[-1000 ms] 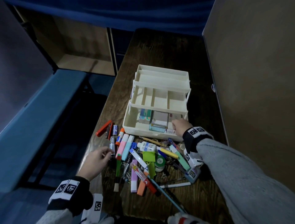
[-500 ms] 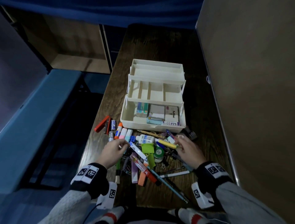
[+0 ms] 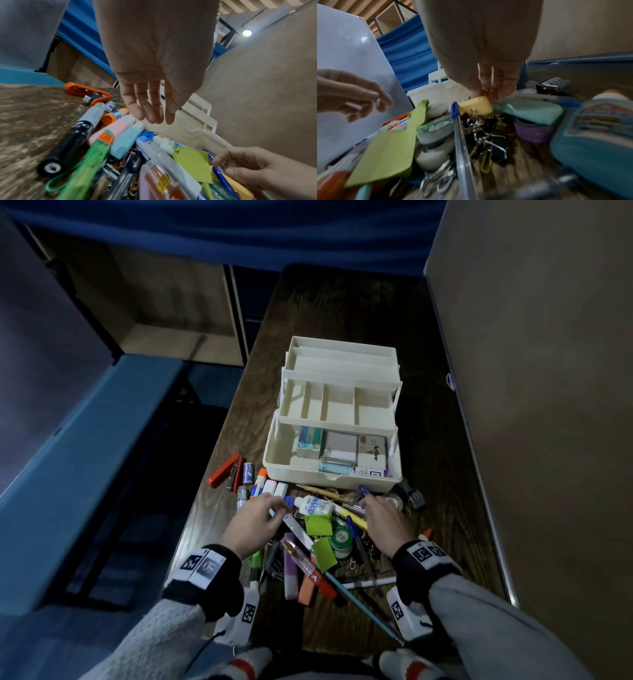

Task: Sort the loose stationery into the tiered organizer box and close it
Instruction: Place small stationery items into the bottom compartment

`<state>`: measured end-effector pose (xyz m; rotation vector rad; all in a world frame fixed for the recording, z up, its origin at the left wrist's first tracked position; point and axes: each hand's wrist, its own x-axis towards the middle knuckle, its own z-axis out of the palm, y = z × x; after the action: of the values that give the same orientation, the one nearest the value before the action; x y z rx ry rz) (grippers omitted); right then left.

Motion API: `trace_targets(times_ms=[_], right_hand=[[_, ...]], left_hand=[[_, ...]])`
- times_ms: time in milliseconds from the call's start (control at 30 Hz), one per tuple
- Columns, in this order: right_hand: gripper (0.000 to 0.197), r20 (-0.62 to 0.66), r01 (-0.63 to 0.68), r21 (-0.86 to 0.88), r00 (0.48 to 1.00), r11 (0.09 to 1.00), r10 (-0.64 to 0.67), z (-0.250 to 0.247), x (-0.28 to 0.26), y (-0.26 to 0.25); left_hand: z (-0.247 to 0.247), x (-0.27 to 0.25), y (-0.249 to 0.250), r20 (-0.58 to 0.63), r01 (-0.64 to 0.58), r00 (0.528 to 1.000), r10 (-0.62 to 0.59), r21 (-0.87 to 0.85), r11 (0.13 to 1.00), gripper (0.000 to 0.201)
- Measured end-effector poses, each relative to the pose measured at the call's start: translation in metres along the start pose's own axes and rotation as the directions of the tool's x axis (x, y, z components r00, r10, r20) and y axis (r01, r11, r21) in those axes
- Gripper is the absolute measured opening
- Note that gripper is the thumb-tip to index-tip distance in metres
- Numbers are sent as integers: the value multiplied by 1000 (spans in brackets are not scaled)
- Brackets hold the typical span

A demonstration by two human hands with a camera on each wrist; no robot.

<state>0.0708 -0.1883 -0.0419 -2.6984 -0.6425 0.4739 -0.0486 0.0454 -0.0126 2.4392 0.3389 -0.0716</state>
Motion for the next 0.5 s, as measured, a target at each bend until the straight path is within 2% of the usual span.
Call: trace_targets(times_ms=[100,267,500], right_hand=[[21,38,-34,-11,999,999,34,-2,12,-6],[23,43,-33,-159,998,987,41,0,19,-9],[14,-42,-27,-89,999,996,23,-3,16,2]], left_hand=[[-4,-6,-7,-8,44,999,-44,-5,999,19],[-7,-13,-17,-37,85,996,-87,-33,996,17],[-9,-12,-24,-67,125,990,-126,-13,992,16]])
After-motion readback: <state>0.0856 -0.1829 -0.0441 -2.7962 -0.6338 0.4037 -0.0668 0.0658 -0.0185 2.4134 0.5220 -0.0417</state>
